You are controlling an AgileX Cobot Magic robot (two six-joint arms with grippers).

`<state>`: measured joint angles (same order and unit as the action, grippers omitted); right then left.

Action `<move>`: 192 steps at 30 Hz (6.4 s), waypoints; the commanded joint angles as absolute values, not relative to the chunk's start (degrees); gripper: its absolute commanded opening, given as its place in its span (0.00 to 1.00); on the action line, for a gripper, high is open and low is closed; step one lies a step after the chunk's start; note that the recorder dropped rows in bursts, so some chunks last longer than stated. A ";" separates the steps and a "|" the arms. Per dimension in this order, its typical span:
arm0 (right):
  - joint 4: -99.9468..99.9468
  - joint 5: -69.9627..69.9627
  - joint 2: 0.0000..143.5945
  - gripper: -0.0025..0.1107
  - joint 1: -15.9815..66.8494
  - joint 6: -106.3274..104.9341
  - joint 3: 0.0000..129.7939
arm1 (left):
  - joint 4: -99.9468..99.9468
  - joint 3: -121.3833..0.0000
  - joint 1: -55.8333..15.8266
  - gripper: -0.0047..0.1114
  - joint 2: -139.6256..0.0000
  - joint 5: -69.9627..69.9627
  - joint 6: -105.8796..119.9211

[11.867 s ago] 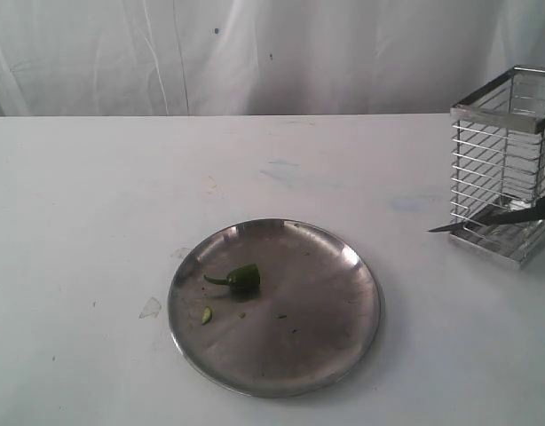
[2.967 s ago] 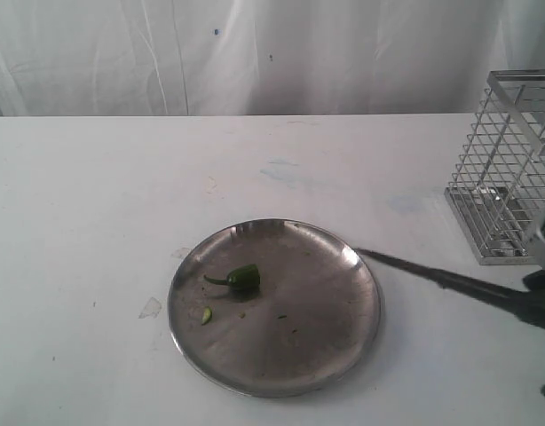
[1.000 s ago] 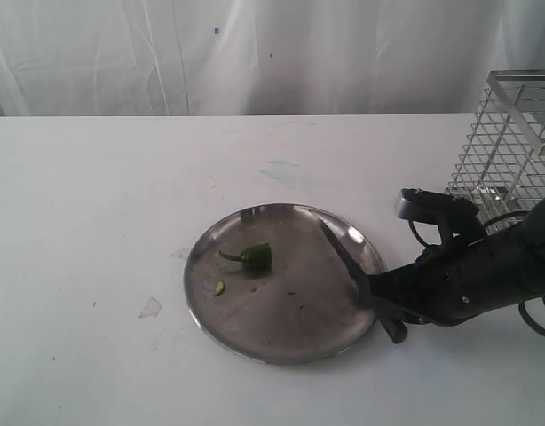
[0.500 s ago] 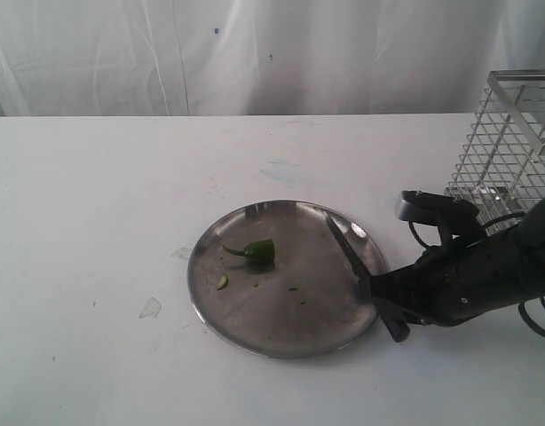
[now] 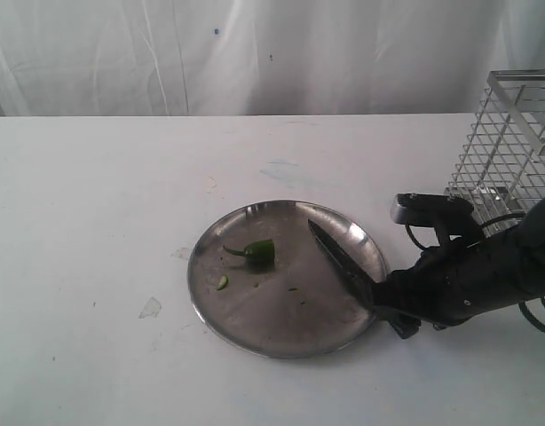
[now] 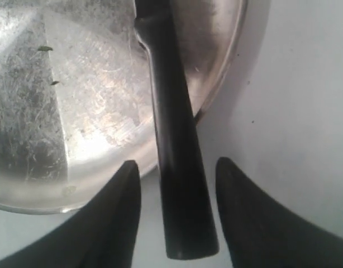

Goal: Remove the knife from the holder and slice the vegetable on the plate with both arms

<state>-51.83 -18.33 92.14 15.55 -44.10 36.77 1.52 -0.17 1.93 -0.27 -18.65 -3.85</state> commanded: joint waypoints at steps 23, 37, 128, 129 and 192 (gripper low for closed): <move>-49.46 -50.07 94.94 0.40 7.24 -35.45 55.30 | 1.34 0.00 1.58 0.04 0.00 -19.78 -3.98; -37.23 -61.25 105.67 0.41 2.93 -36.01 60.50 | 1.34 0.00 1.58 0.04 0.00 -19.78 -3.98; -40.26 -40.46 77.89 0.02 20.24 -40.90 44.59 | -10.20 0.00 1.40 0.04 0.00 -1.49 -17.02; -40.18 -40.08 77.89 0.02 20.24 -40.90 44.59 | -13.52 0.00 1.40 0.04 0.00 -0.88 -19.67; -31.28 -34.47 81.25 0.02 20.24 -28.10 45.94 | -17.01 -59.25 -29.11 0.35 -90.70 -26.26 65.74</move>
<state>-32.25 -35.15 81.30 19.98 -29.17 45.51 -14.28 -59.04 -28.77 -89.32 -31.67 62.58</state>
